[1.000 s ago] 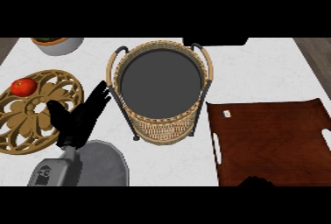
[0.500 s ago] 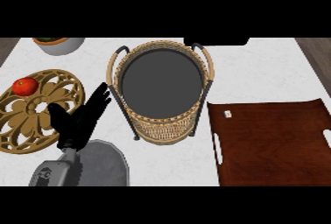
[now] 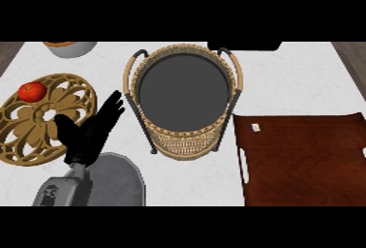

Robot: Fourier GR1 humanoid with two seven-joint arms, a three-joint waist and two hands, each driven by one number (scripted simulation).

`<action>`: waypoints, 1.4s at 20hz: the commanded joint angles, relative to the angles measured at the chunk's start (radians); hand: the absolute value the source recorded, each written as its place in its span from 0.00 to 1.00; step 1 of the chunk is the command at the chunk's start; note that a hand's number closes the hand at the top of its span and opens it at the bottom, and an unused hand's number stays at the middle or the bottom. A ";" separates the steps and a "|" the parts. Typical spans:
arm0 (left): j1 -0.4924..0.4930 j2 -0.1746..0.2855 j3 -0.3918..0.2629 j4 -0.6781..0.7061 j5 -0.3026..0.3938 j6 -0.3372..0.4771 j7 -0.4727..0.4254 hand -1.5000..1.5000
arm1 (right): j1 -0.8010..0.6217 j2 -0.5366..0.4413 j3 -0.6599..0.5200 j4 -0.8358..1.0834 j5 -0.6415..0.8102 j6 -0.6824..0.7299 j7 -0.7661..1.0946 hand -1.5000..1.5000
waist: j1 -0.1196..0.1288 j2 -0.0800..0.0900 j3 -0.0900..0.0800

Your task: Pick the cupcake from the tray and place it in the tiered basket

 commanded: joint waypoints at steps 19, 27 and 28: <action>-0.074 -0.024 -0.038 0.023 -0.009 -0.013 0.036 0.50 | -0.641 -0.001 -0.342 0.202 -0.299 0.024 0.343 1.00 | 0.072 0.026 0.002; -0.049 -0.031 -0.047 0.041 -0.021 -0.019 -0.010 0.50 | -1.032 -0.001 -0.596 0.641 -0.552 -0.124 0.355 1.00 | 0.070 0.016 0.004; -0.063 -0.028 -0.031 0.044 -0.014 -0.012 0.000 0.50 | -1.064 -0.001 -0.658 0.701 -0.586 -0.156 0.309 1.00 | 0.070 0.019 0.005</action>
